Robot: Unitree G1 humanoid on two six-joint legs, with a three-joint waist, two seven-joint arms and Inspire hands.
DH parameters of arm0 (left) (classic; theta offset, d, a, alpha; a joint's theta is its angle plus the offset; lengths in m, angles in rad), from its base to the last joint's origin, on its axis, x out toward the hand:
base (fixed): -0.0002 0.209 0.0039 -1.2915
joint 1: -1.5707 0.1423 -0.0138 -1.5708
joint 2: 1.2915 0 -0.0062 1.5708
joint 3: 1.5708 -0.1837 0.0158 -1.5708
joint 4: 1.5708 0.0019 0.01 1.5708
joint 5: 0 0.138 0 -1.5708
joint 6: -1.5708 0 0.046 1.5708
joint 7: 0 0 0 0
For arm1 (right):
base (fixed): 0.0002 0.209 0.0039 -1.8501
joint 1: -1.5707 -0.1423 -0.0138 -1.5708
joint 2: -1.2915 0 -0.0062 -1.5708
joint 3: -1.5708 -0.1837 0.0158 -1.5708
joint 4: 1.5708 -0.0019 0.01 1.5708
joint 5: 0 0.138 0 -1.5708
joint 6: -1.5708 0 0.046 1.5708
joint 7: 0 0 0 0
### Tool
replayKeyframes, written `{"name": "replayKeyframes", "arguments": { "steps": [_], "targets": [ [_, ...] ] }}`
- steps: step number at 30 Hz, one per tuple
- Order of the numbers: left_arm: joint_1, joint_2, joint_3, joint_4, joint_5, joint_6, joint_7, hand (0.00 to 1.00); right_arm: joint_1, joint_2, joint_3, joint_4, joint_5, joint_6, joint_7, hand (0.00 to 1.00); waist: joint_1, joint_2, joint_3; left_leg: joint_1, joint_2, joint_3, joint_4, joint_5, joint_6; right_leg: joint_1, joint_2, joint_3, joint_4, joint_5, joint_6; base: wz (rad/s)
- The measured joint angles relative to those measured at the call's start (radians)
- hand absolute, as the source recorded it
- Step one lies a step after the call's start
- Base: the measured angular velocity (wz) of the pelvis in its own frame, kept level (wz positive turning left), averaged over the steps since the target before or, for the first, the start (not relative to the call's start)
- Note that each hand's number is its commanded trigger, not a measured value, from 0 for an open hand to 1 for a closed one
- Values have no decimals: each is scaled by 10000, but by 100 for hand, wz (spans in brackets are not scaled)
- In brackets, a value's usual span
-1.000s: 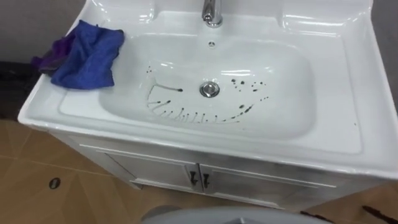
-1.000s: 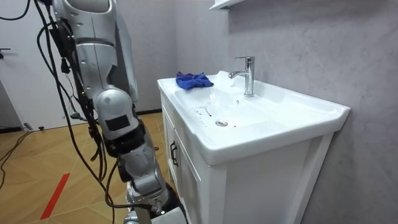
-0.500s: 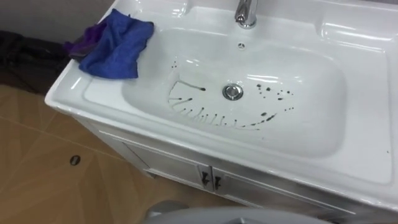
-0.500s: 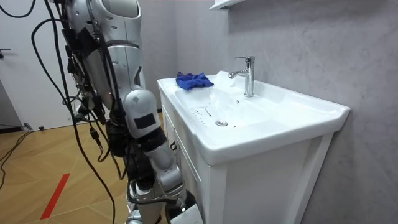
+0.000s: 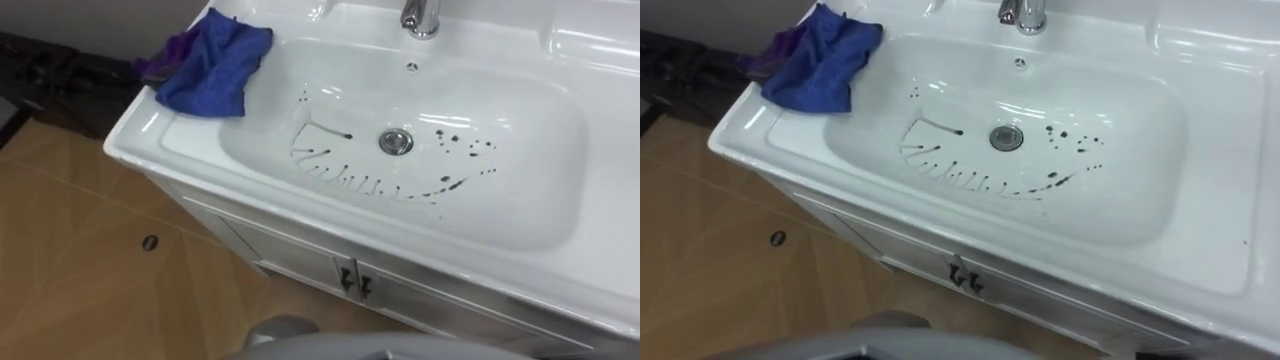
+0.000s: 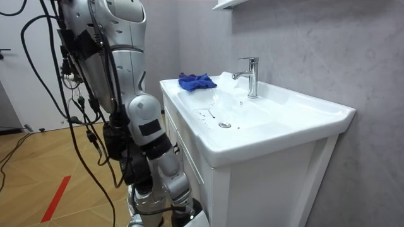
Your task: Wipe basin
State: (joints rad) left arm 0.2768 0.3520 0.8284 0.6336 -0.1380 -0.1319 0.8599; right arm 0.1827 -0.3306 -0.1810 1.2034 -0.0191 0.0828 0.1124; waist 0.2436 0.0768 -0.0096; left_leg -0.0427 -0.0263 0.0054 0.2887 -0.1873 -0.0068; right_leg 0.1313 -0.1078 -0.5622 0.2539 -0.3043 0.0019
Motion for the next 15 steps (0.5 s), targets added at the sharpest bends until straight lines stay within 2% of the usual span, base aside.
{"name": "replayKeyframes", "arguments": {
  "steps": [3, 6, 10, 15],
  "targets": [
    [-141, 95, 0, -1082, 179, -282, 354, 0, 17, 6, 0, -6, -12, -77, 17, 0, 55, -24, 3, 3, 5, 30, 59, 0, 0, -38, -2, 135, 38, 0, -1, -11],
    [-229, 165, -32, -1985, 238, -292, 558, 0, 7, 6, 13, -16, -77, -118, 82, 0, 41, -2, 5, 6, 8, 15, 139, -1, 1, -39, -1, 211, 61, 1, -3, -7],
    [-241, 170, -68, -2909, 1047, -326, 939, 0, 142, 15, 78, -27, -27, -499, 102, 0, -175, 3, 24, 43, 25, 96, 145, -1, 1, -106, -33, 331, 230, -54, -28, -5],
    [-274, 176, -102, -3724, 1103, -349, 925, 0, 242, 60, 361, -17, 20, -697, 328, 0, -504, 19, 36, 62, 106, 190, 178, -9, -13, -129, 14, 446, 254, -56, -72, -6]
  ]
}}
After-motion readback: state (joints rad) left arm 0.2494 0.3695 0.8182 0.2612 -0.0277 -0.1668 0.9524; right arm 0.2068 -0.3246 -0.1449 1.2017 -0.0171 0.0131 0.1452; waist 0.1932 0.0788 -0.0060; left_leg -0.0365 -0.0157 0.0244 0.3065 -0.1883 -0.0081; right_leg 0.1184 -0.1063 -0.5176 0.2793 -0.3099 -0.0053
